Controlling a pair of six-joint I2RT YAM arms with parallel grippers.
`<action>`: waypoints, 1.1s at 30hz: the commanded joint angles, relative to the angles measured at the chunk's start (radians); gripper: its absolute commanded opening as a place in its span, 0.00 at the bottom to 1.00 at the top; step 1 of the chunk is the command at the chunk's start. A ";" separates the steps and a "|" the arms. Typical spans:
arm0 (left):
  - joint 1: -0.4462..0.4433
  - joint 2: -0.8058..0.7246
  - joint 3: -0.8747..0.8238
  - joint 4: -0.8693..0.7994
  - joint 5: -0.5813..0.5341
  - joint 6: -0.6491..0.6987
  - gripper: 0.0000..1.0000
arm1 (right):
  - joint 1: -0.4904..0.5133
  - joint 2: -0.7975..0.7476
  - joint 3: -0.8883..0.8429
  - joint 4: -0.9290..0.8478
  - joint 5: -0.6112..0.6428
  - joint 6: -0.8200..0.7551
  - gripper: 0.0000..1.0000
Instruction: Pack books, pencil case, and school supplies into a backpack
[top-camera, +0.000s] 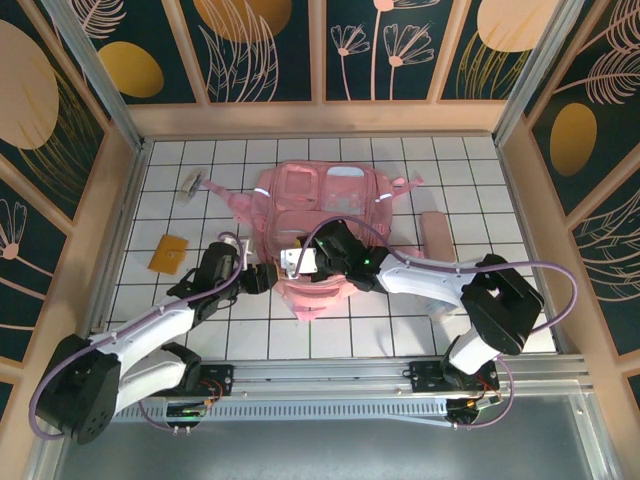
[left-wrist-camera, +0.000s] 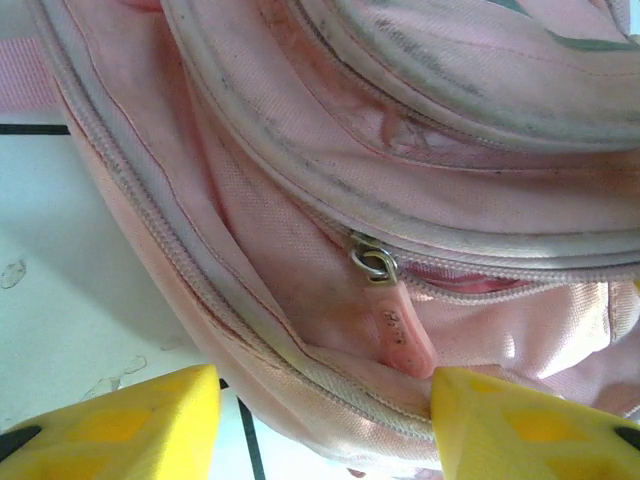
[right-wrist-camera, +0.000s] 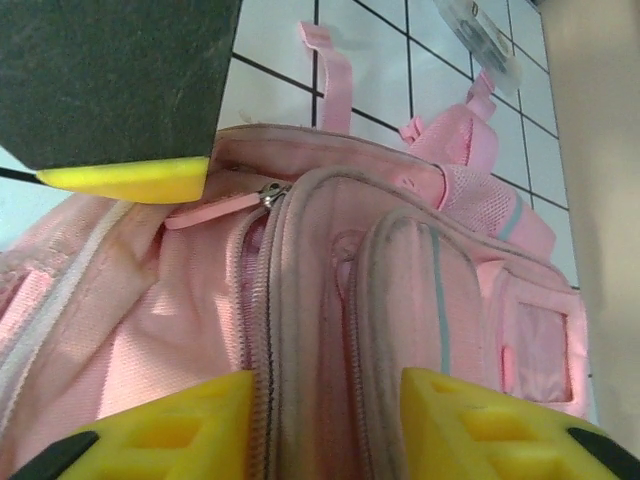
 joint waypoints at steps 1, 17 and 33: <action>0.001 0.032 0.016 0.087 0.024 -0.002 0.58 | -0.013 0.009 0.017 0.044 0.078 -0.014 0.48; 0.030 0.069 0.039 0.214 0.138 0.008 0.74 | -0.011 -0.026 -0.034 0.221 0.218 -0.102 0.00; 0.097 0.161 0.165 0.153 0.349 0.206 0.61 | -0.032 -0.096 -0.008 0.092 0.019 -0.103 0.00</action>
